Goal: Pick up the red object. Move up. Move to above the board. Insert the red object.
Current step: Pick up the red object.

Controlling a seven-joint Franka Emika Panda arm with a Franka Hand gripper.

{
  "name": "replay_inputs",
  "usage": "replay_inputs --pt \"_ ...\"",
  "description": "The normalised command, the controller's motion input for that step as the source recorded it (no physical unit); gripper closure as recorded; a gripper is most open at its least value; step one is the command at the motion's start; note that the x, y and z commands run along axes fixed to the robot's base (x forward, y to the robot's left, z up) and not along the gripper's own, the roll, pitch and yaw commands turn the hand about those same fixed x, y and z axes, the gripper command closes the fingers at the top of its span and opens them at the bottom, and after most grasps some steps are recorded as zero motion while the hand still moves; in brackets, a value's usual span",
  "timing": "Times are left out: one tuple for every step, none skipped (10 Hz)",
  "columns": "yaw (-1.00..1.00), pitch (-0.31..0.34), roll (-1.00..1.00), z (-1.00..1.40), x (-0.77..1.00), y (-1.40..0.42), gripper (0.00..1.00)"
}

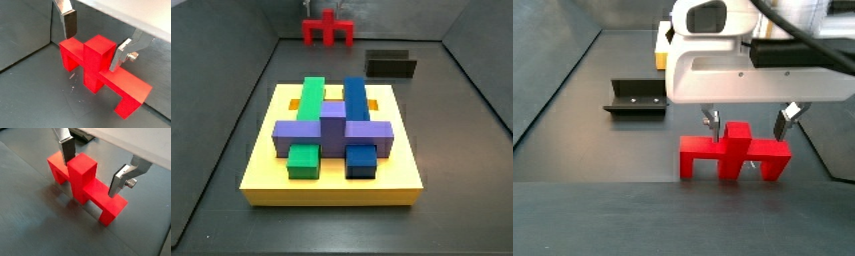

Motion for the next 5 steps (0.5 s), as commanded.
replay_inputs --pt "-0.03 -0.01 0.0 -0.2 0.0 0.14 0.0" --pt "0.0 -0.004 -0.01 -0.14 0.0 0.13 0.0" --pt "0.0 0.0 -0.02 -0.03 0.02 0.0 0.0" --pt "0.0 0.0 0.0 0.0 0.02 0.0 0.0" --pt "0.0 0.0 -0.02 0.0 0.09 0.0 0.0"
